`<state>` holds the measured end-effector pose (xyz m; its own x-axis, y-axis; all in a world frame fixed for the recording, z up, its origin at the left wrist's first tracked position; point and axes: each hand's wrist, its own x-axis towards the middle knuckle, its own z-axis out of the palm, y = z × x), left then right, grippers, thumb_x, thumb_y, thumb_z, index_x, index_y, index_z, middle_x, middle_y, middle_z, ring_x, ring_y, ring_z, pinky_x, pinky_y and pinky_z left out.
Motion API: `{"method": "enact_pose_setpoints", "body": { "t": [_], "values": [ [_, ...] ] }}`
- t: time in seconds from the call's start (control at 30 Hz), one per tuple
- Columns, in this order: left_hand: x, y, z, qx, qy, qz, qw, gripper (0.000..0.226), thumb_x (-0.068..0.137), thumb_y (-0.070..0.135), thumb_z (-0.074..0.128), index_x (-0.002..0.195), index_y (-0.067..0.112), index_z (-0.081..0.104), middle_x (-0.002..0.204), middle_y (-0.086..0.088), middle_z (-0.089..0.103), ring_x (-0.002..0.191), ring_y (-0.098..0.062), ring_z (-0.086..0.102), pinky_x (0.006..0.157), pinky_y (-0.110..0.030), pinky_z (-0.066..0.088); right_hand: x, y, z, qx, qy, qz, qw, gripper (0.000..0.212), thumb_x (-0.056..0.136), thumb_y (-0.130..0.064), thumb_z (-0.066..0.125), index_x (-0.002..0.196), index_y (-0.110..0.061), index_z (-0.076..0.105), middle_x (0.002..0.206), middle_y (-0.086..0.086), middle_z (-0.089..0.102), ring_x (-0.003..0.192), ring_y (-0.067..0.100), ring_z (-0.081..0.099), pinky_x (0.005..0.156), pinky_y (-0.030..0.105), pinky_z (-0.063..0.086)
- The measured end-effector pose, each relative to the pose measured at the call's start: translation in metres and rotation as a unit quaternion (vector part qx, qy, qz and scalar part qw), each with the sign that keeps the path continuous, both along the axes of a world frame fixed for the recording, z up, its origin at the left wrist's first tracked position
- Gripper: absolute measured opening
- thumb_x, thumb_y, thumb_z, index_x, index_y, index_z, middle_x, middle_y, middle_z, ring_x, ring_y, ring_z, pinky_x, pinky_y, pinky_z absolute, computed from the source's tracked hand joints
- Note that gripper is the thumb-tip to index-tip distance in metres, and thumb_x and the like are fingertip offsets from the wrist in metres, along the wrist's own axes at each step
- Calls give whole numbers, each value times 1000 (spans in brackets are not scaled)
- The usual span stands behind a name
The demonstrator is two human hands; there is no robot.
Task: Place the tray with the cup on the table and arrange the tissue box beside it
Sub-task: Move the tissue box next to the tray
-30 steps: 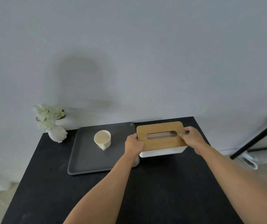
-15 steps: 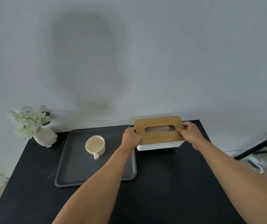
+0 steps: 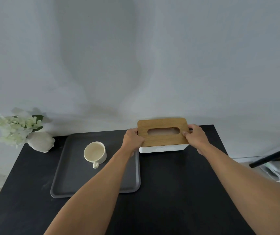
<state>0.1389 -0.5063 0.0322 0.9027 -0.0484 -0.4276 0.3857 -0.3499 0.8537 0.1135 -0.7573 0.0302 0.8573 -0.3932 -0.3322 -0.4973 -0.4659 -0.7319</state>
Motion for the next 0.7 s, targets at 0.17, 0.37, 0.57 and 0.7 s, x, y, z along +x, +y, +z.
{"method": "enact_pose_setpoints", "body": {
  "t": [0.17, 0.37, 0.57, 0.7],
  "values": [
    [5, -1, -9, -8, 3, 2, 1000, 36, 75, -8, 55, 76, 26, 66, 91, -4, 68, 83, -18, 59, 75, -32, 45, 6, -2, -5, 0, 6, 0, 1000, 43, 92, -23, 60, 133, -15, 51, 119, 5, 58, 98, 19, 54, 78, 35, 47],
    [12, -1, -12, 0, 4, 5, 1000, 30, 75, -7, 56, 92, 14, 70, 102, -15, 74, 88, -20, 62, 77, -32, 48, 14, -4, -9, -1, 1, 3, 1000, 44, 92, -25, 61, 134, -14, 51, 125, 7, 58, 99, 19, 54, 79, 33, 45],
    [17, -3, -9, 15, -4, -9, 1000, 31, 77, -6, 56, 88, 19, 69, 98, -12, 74, 85, -20, 61, 74, -31, 47, 17, -4, -10, -3, -2, 5, 1000, 43, 92, -26, 61, 132, -14, 52, 123, 7, 59, 99, 19, 55, 80, 34, 46],
    [19, -3, -8, 27, -5, -13, 1000, 32, 77, -6, 53, 91, 17, 71, 89, -7, 70, 80, -18, 58, 70, -30, 45, 18, -3, -9, -2, -7, 5, 1000, 42, 92, -27, 61, 131, -15, 53, 122, 6, 59, 98, 18, 54, 79, 33, 46]
  ]
}}
